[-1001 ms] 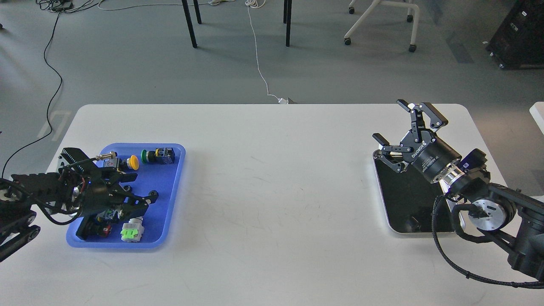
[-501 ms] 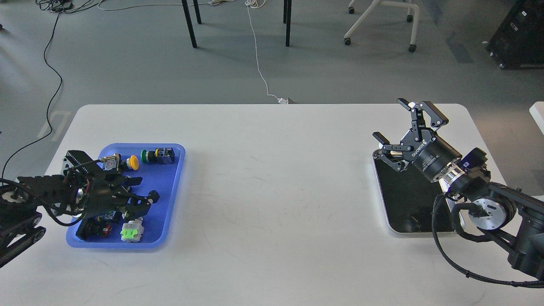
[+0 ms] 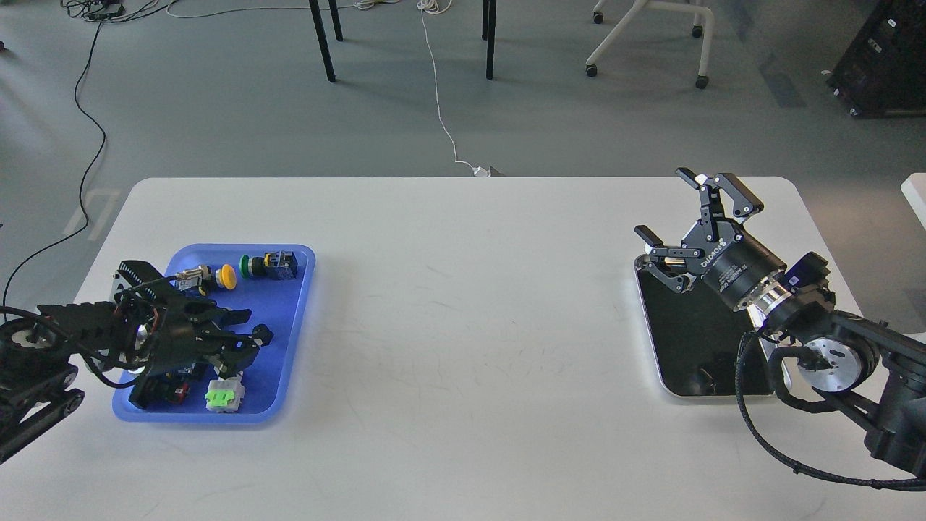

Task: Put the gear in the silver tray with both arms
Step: 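Grasp a small black gear in the blue tray with the left gripper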

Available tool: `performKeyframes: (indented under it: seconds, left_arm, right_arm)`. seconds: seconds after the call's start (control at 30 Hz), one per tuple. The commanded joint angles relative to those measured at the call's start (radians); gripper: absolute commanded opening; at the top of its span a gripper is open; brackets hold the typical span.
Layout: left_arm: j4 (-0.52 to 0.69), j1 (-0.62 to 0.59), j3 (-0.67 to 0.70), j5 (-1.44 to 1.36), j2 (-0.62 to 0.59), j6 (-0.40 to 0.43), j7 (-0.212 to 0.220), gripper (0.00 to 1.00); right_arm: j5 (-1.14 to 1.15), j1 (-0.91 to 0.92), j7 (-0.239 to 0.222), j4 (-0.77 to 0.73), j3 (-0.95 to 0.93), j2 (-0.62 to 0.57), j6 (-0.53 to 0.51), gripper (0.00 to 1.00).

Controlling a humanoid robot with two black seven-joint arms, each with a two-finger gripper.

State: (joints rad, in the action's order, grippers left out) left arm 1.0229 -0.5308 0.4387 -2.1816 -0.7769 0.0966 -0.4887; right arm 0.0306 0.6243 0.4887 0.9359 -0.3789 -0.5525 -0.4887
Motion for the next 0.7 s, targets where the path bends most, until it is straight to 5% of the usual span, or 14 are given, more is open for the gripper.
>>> performKeyframes:
  seconds: [0.0, 0.4, 0.53, 0.67]
  left_arm:
    - [-0.007, 0.0, 0.0, 0.0, -0.001, 0.0, 0.0, 0.39]
    - [-0.013, 0.002, 0.0, 0.0, 0.007, 0.0, 0.0, 0.37]
    - [-0.014, 0.002, -0.002, 0.0, 0.007, 0.0, 0.0, 0.23]
    - [-0.015, -0.008, -0.032, 0.0, 0.005, 0.0, 0.0, 0.2]
  right_arm:
    - [0.0, 0.0, 0.0, 0.0, -0.001, 0.0, 0.0, 0.99]
    - [0.0, 0.0, 0.0, 0.0, -0.001, 0.0, 0.0, 0.99]
    - [0.0, -0.001, 0.0, 0.0, -0.001, 0.0, 0.0, 0.99]
    - [0.0, -0.001, 0.0, 0.0, -0.001, 0.0, 0.0, 0.99]
